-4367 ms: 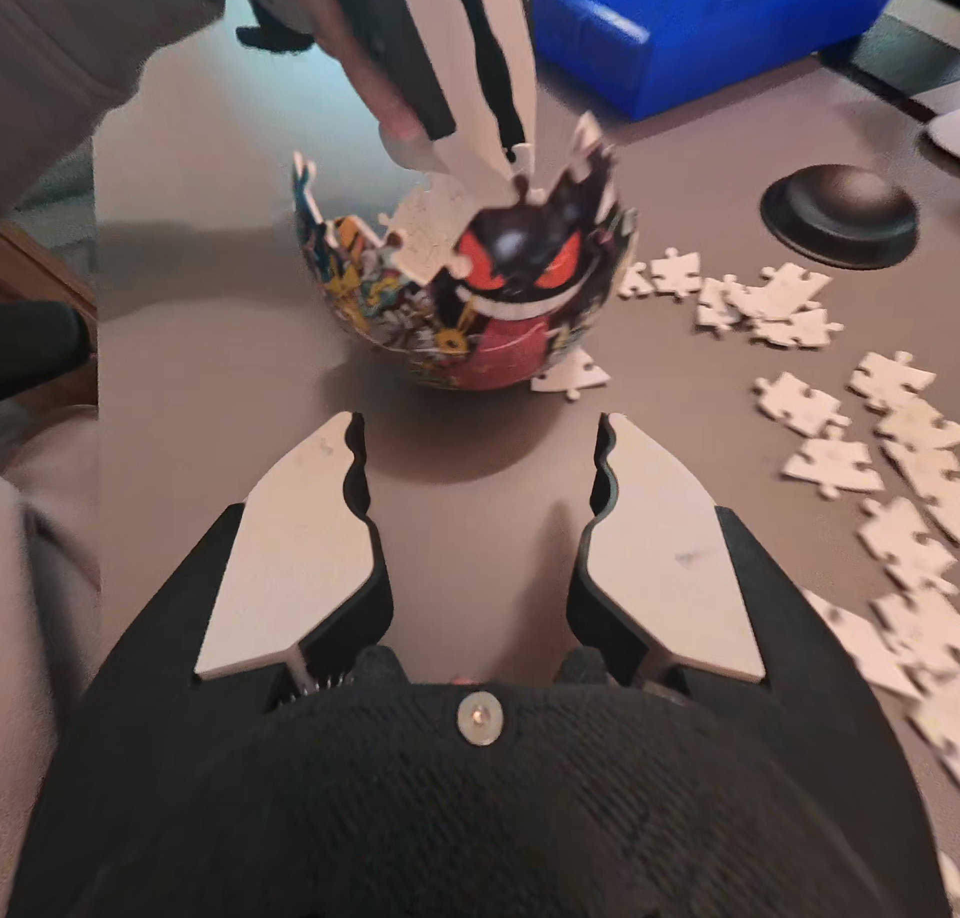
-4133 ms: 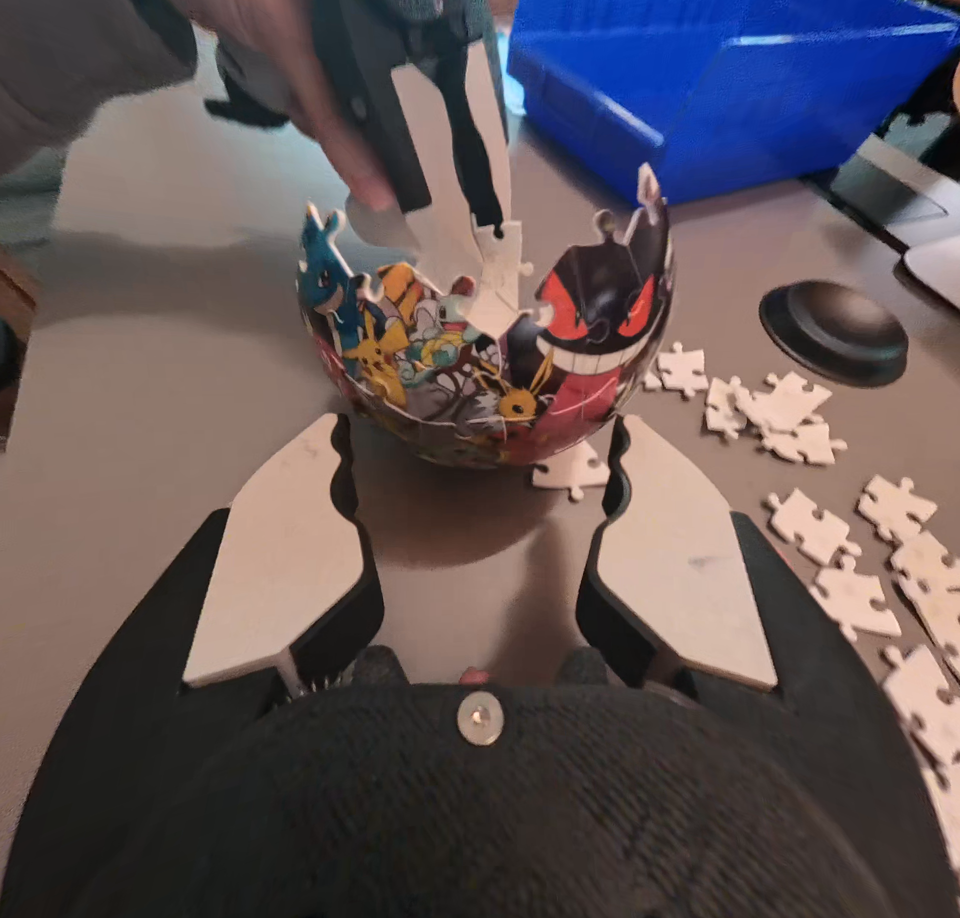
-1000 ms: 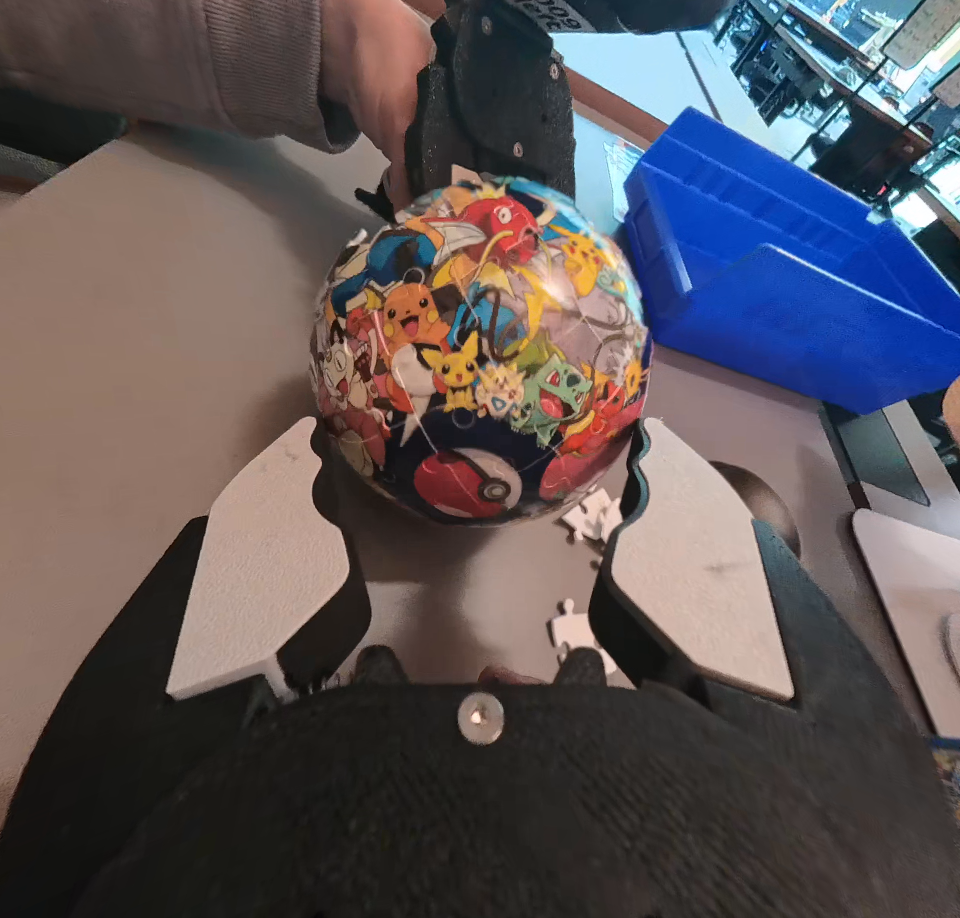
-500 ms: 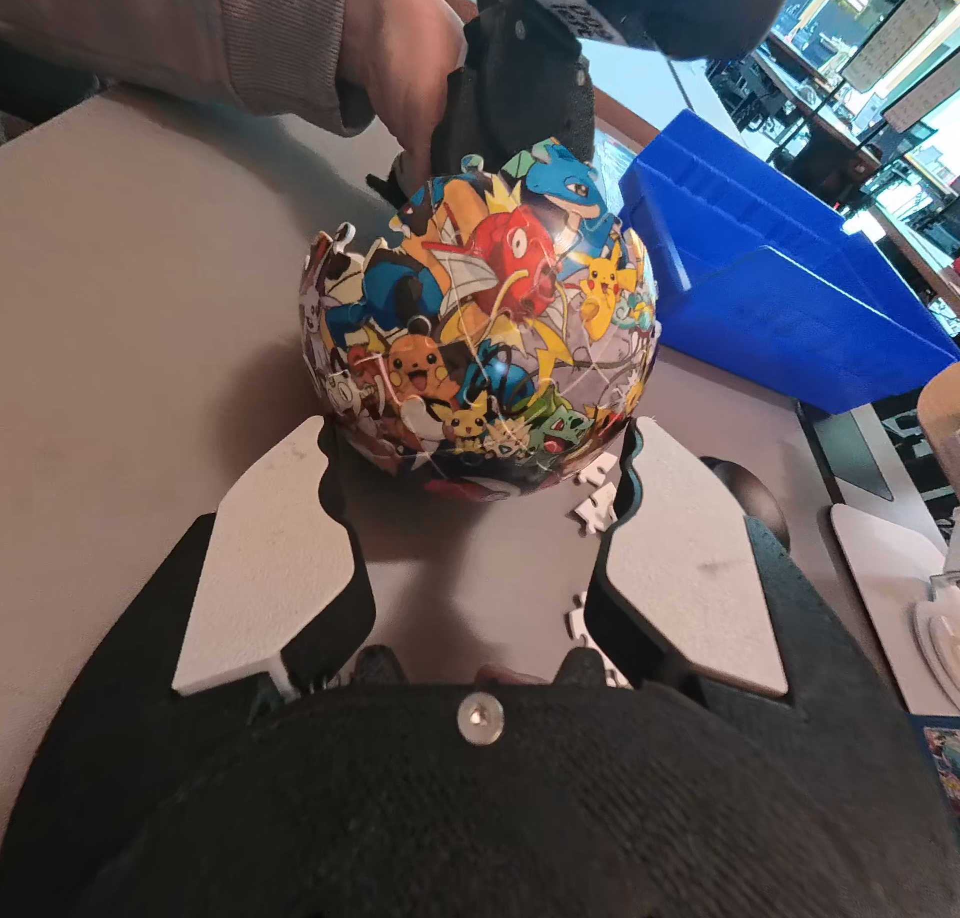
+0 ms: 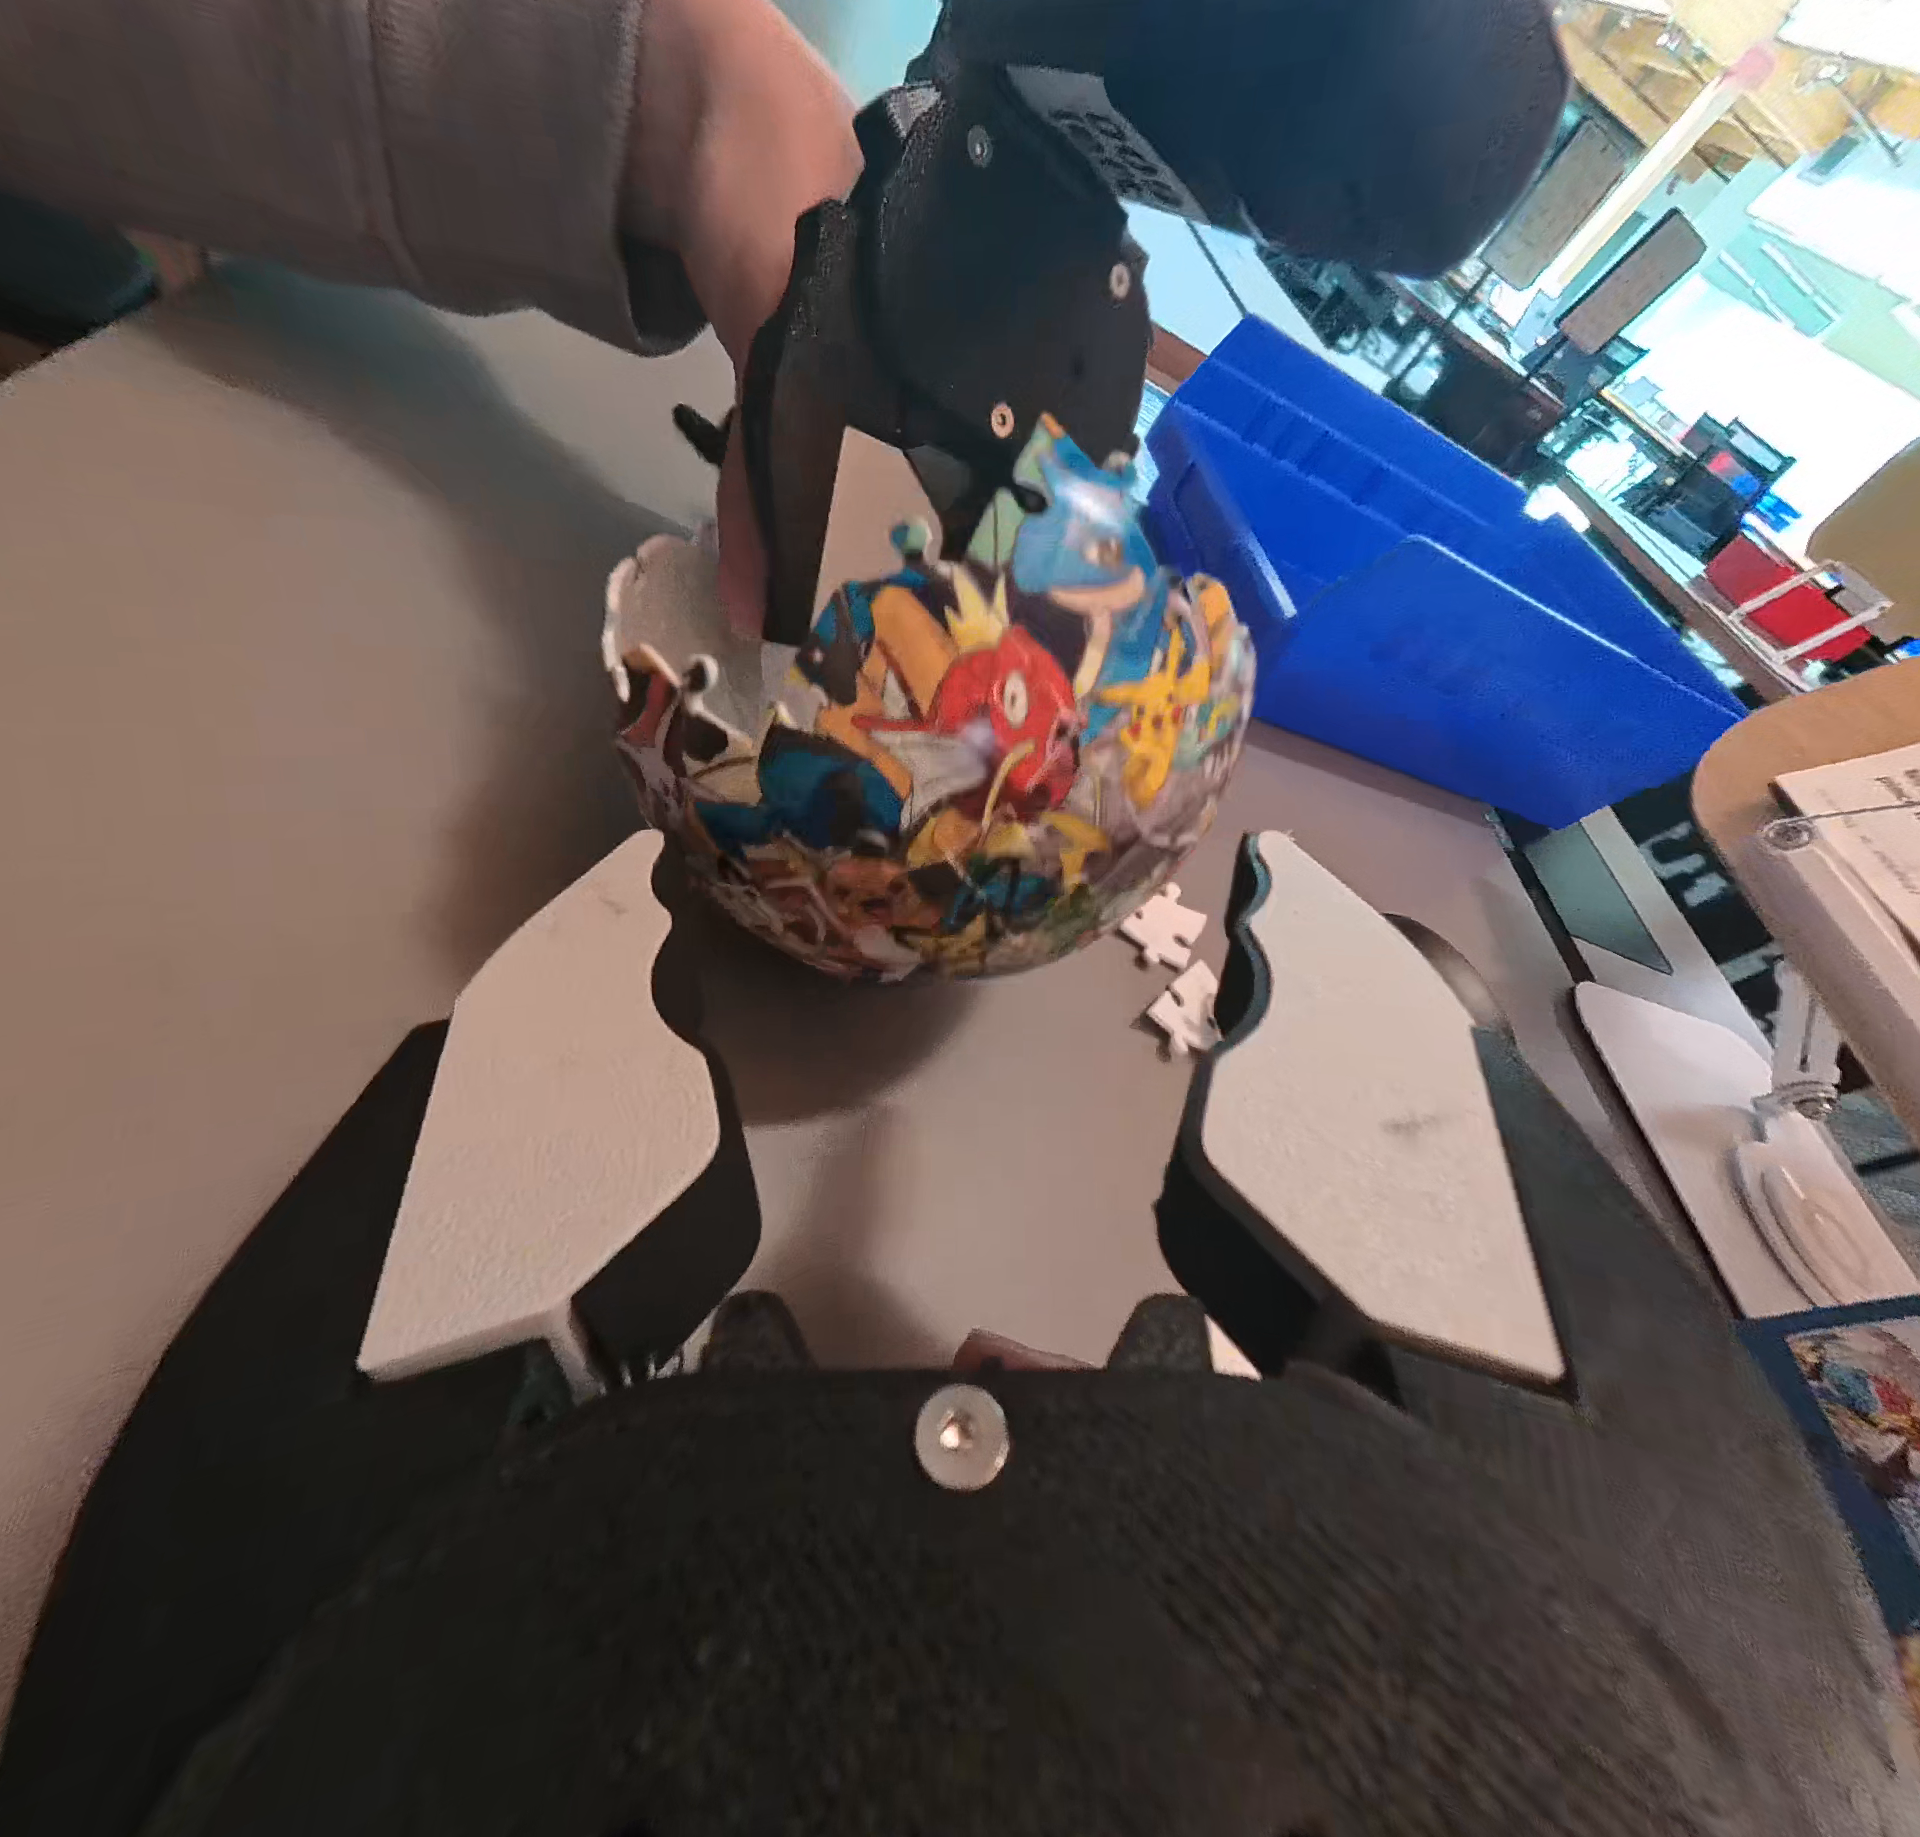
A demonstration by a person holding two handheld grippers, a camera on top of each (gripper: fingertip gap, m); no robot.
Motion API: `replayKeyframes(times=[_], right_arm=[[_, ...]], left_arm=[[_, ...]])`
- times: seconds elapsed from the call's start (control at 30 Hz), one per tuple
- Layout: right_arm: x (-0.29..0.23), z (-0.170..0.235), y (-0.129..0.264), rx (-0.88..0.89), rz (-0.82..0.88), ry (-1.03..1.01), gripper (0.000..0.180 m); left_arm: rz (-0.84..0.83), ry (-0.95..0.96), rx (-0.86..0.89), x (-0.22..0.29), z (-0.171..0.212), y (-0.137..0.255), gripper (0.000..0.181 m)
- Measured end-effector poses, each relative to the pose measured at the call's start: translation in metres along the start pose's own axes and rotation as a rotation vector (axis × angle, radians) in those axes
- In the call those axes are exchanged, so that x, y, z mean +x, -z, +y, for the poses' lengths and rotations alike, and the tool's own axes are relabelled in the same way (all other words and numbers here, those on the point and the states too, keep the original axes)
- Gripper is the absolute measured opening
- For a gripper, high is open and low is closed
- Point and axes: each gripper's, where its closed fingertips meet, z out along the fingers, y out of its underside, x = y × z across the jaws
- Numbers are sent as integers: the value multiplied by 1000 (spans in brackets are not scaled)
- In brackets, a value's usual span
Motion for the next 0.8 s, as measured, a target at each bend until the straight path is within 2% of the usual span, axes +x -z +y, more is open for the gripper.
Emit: replayKeyframes(times=[0.03, 0.4, 0.53, 0.67, 0.8], right_arm=[[-2, 1, -2, -3, 0, -3, 100], [-4, 9, -21, -99, 96, 42, 109], [-11, 9, -24, -106, 112, 43, 111], [-6, 1, -29, -53, 117, 26, 102], [-2, -4, -41, -10, 88, 90, 112]], left_arm=[[-16, 4, -9, -2, 0, -1, 0], [-135, -16, -198, -21, 18, 0, 0], [-114, 1, -171, -22, 17, 0, 0], [-105, -27, -102, -22, 19, 4, 0], [-87, -55, -23, -22, 22, 9, 0]])
